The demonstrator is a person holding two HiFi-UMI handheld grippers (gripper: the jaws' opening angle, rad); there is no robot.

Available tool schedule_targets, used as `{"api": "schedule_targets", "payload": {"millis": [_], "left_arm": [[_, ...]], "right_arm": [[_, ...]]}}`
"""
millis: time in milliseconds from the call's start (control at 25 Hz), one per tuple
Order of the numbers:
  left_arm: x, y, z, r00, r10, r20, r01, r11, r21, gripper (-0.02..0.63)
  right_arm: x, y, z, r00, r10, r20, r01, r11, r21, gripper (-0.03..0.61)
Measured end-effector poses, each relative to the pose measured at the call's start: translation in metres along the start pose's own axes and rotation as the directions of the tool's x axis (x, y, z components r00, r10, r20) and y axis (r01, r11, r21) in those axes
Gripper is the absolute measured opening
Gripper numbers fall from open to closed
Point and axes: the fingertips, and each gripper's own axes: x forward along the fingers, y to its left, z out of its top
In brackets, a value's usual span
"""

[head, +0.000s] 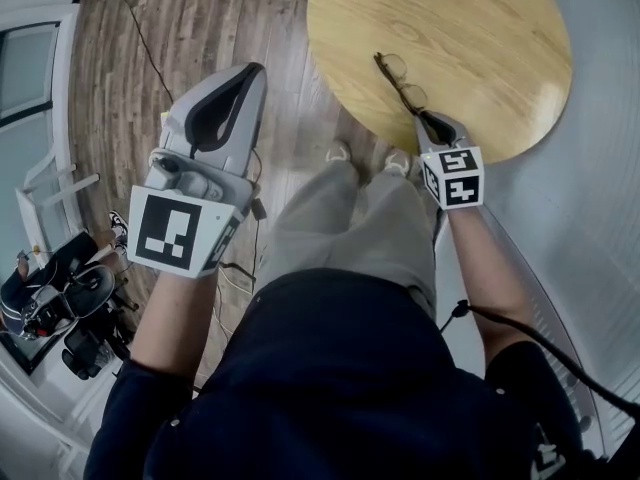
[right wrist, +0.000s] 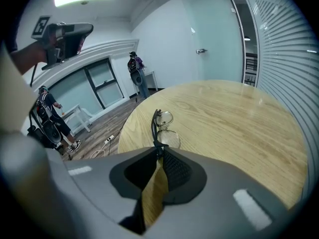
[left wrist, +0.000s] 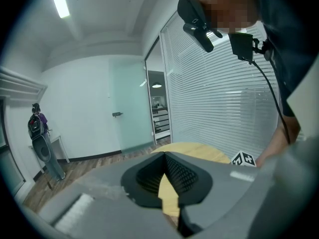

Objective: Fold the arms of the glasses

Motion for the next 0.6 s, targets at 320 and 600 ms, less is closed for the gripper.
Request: {"api": "schedule_targets", "payload": {"millis": [320,600], "left_arm": [[-0.006,0.012,0.010,1.000,0.008,0.008,-0.008,1.000,-0.002,0.003],[-0.008,0.017,0.016,0.999,0.008,0.033,-0.008,1.000,-0.009,0.003]], "right_arm": [[-0.001,0.003,0.006,1.000,-0.022,-0.011,0.022,0.998,-0.060,0.048],[-0.004,0.004,0.004,0.999,-0.039,-0.018,0.038,0.995,-0.090,0.048]]}}
